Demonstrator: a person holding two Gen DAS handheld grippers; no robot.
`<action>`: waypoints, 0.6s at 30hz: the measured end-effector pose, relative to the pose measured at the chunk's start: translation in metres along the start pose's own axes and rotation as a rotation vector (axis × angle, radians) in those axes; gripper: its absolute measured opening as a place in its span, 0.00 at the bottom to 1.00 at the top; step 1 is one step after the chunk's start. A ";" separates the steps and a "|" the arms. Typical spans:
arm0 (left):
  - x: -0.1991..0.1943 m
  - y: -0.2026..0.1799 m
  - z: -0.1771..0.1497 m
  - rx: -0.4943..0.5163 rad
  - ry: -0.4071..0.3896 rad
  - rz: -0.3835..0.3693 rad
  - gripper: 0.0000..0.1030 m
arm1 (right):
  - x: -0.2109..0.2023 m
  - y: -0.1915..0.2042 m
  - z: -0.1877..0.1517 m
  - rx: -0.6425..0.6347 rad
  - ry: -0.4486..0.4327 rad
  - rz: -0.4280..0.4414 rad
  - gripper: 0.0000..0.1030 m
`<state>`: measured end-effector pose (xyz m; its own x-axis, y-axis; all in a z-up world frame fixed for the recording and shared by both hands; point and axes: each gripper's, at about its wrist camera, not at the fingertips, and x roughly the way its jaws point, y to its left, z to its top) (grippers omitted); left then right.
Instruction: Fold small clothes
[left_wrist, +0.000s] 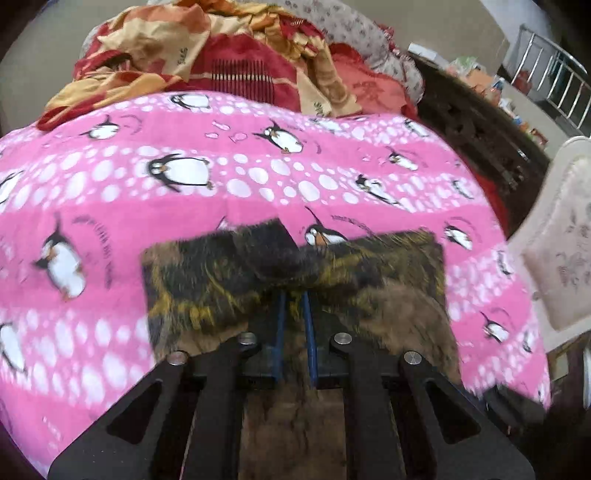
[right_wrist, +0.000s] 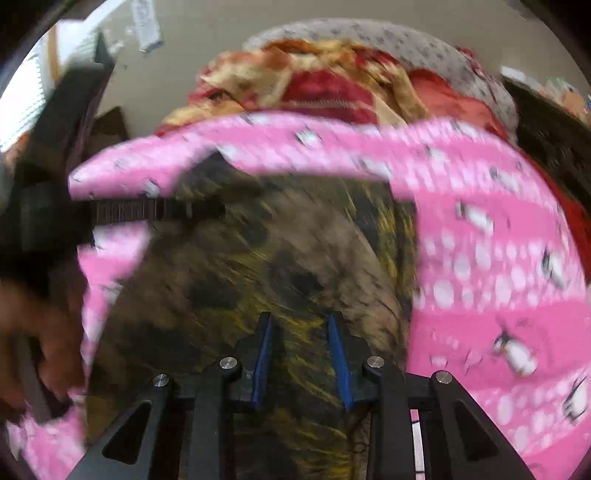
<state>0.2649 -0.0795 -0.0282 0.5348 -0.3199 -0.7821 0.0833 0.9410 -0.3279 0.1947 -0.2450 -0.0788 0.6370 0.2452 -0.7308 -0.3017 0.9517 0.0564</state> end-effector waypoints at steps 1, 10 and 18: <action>0.002 0.000 0.000 0.003 -0.002 -0.005 0.08 | -0.004 -0.005 -0.006 0.012 -0.038 0.030 0.28; -0.060 0.008 -0.036 0.051 -0.027 0.029 0.12 | -0.004 -0.028 -0.005 0.130 -0.061 0.186 0.31; -0.074 0.058 -0.113 -0.074 0.006 -0.045 0.69 | -0.018 -0.013 -0.008 0.084 -0.044 0.123 0.31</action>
<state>0.1352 -0.0135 -0.0487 0.5265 -0.3623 -0.7692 0.0447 0.9152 -0.4005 0.1817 -0.2636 -0.0723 0.6300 0.3674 -0.6842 -0.3205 0.9255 0.2019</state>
